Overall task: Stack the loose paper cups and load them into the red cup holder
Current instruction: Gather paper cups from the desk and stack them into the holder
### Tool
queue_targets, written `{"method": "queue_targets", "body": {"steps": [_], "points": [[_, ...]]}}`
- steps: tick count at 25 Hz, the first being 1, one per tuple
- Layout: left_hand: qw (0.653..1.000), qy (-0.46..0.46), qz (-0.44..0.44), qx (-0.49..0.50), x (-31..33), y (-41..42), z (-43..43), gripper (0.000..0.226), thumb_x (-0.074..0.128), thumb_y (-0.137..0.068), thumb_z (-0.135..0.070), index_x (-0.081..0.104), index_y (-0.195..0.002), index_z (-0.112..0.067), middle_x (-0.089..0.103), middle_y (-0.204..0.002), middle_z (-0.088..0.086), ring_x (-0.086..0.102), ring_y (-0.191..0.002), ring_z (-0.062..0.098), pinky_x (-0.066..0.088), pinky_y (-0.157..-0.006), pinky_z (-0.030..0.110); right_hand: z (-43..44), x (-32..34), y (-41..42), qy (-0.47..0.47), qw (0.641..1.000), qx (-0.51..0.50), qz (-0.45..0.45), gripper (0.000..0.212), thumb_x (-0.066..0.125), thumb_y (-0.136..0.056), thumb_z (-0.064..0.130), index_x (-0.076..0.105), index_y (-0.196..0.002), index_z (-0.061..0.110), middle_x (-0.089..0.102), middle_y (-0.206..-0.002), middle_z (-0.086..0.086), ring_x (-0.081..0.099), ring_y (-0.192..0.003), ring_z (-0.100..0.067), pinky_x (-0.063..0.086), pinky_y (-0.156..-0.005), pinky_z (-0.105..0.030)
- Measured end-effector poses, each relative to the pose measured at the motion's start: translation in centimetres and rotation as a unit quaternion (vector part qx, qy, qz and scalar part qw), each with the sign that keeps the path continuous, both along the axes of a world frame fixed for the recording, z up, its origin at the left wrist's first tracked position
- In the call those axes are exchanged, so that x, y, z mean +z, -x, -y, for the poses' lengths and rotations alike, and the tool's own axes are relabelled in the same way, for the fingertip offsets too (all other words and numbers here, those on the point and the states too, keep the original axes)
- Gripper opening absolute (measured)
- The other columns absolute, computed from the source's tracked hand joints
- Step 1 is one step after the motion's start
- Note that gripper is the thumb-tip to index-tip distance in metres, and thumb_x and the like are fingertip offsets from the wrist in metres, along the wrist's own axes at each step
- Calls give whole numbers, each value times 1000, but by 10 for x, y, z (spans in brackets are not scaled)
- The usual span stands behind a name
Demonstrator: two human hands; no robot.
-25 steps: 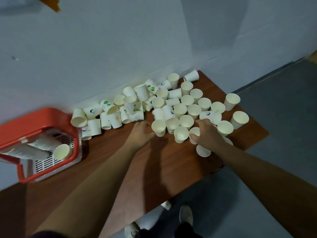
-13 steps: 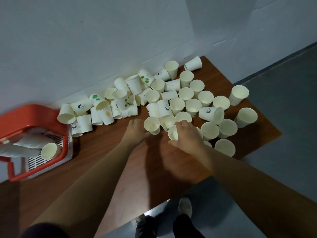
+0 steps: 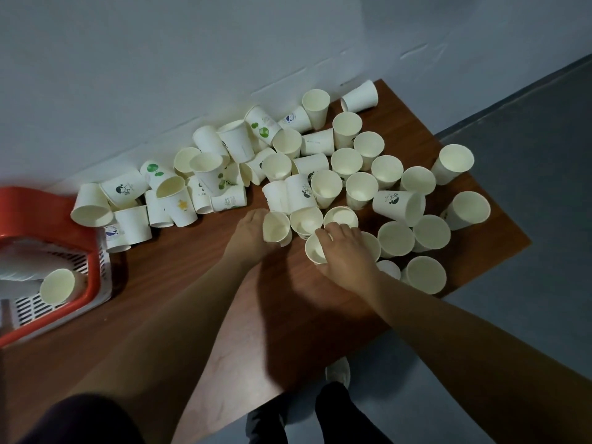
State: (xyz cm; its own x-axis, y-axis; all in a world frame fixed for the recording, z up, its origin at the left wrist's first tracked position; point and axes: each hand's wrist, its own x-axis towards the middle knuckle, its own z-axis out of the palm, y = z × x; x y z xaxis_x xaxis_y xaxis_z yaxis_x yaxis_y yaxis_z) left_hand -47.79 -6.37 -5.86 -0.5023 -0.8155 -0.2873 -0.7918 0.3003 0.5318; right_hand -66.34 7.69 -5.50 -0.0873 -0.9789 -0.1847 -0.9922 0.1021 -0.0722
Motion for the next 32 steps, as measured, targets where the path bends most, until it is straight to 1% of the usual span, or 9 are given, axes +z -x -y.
{"method": "queue_targets", "body": {"steps": [4,7,9,12,15,20,22,27,32], "points": [[999,12,-32,6,14,-15,-3,70,86,-69,-30,51,-127,-11,53,-123,3,49,-117,21,38,-91,30,5,22,-13,20,998,-7,58,65,67,-74,54,53,-123,15,54,-114,-8,53,-99,-28,44,-86,-43],[998,7,-41,43,30,-48,-1,78,88,-66,-34,49,-132,-15,51,-126,0,48,-118,18,35,-90,25,15,48,-27,36,991,-9,130,74,73,-71,55,53,-128,11,54,-120,-9,55,-104,-29,47,-88,-44],[997,9,-46,65,44,-80,1,89,88,-67,-37,44,-142,-21,48,-135,3,46,-123,18,35,-96,26,30,67,-42,50,986,-7,160,78,76,-70,54,54,-130,9,54,-122,-9,57,-107,-28,48,-90,-43],[993,9,-65,100,70,-137,2,90,87,-68,-35,41,-145,-29,43,-131,0,43,-121,15,33,-98,26,59,95,-79,26,984,-9,176,82,73,-73,56,46,-138,13,46,-131,-6,49,-119,-25,42,-100,-40],[985,28,-72,155,91,-199,0,84,88,-67,-29,44,-139,-22,43,-126,-1,43,-116,15,36,-94,30,78,110,-125,31,980,7,196,80,72,-75,54,45,-138,13,44,-134,-7,44,-125,-26,39,-103,-40],[959,53,-85,264,112,-326,-2,72,88,-66,-26,50,-126,-13,52,-122,7,52,-111,25,43,-88,36,107,129,-230,58,971,43,229,76,73,-76,51,47,-136,12,45,-128,-7,47,-120,-26,41,-100,-39],[948,65,-94,297,116,-366,0,72,88,-68,-23,50,-128,-13,52,-124,6,53,-112,25,42,-87,33,118,133,-269,69,967,52,240,75,73,-76,50,47,-136,12,44,-130,-7,47,-119,-25,42,-101,-38],[938,80,-81,329,105,-420,17,83,86,-74,-29,43,-143,-12,47,-141,10,46,-127,27,39,-101,37,137,124,-335,86,958,54,267,68,76,-74,44,53,-128,9,48,-121,-8,49,-114,-26,42,-98,-35],[946,49,-82,308,80,-428,40,83,85,-74,-26,42,-143,-13,46,-141,9,47,-126,29,36,-97,32,147,103,-362,79,958,33,272,69,77,-75,42,52,-129,7,49,-121,-10,49,-114,-25,40,-101,-33]]}}
